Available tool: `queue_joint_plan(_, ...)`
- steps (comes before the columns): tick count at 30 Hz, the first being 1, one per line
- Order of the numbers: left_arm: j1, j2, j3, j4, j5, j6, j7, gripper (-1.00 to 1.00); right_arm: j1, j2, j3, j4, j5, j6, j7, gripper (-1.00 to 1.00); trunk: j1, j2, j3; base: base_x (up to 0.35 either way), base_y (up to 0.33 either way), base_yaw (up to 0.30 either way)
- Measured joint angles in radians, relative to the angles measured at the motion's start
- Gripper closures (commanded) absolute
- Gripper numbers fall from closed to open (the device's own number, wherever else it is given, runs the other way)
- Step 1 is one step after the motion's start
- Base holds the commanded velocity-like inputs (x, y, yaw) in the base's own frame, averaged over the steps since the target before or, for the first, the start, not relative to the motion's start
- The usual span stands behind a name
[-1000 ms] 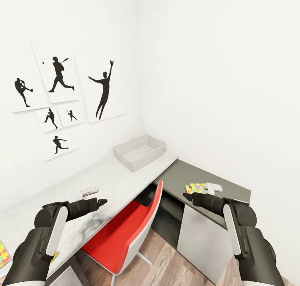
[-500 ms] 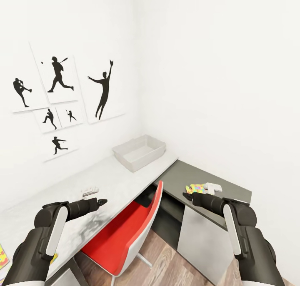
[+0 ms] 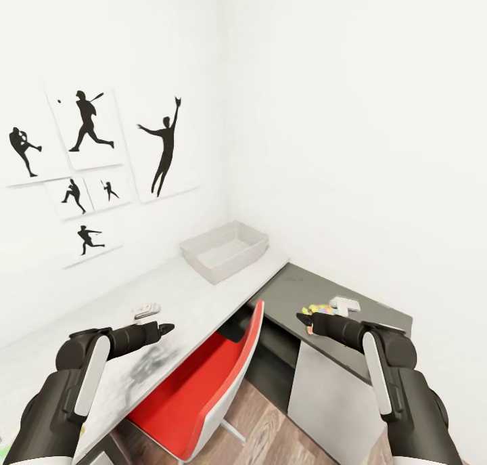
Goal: Put all the toys in the child's room - the three board games (two on the bed and one on the table), the two jigsaw puzzles on the table, and the tennis ball on the table - inside the toy box on the table in the child's room.
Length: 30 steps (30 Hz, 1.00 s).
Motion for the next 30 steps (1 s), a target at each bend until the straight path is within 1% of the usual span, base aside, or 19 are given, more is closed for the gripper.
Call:
queue_joint_plan(3, 0.0, 0.0, 0.0, 0.0, 0.0, 0.0, 0.0, -1.0, 0.0, 0.0, 0.0, 0.001, 0.002, 0.0, 0.0, -1.0, 0.0, 0.0, 0.0, 0.156, -0.179, 0.114)
queue_joint_plan(9, 0.0, 0.0, 0.0, 0.0, 0.001, 0.0, 0.0, -1.0, 0.0, -0.001, -0.001, 0.0, 0.004, 0.0, 0.0, -1.0, 0.0, 0.0, 0.0, 0.223, -0.178, 0.233)
queue_joint_plan(20, 0.0, 0.0, -0.002, 0.0, 0.0, 0.0, 0.0, -1.0, 0.0, -0.001, 0.0, 0.001, 0.007, 0.0, 0.0, -1.0, 0.0, 0.0, 0.0, 0.284, -0.032, 0.276)
queue_joint_plan(24, 0.0, 0.0, -0.002, 0.0, 0.0, 0.0, 0.0, -1.0, 0.0, -0.001, 0.0, 0.001, 0.008, 0.0, -0.001, -1.0, 0.0, 0.0, 0.0, 0.141, -0.004, 0.281)
queue_joint_plan(30, 0.0, 0.0, -0.004, 0.0, 0.001, 0.0, 0.0, -1.0, 0.0, -0.001, 0.0, 0.001, 0.009, 0.0, -0.001, -1.0, 0.0, 0.0, 0.0, 0.041, -0.001, 0.282)
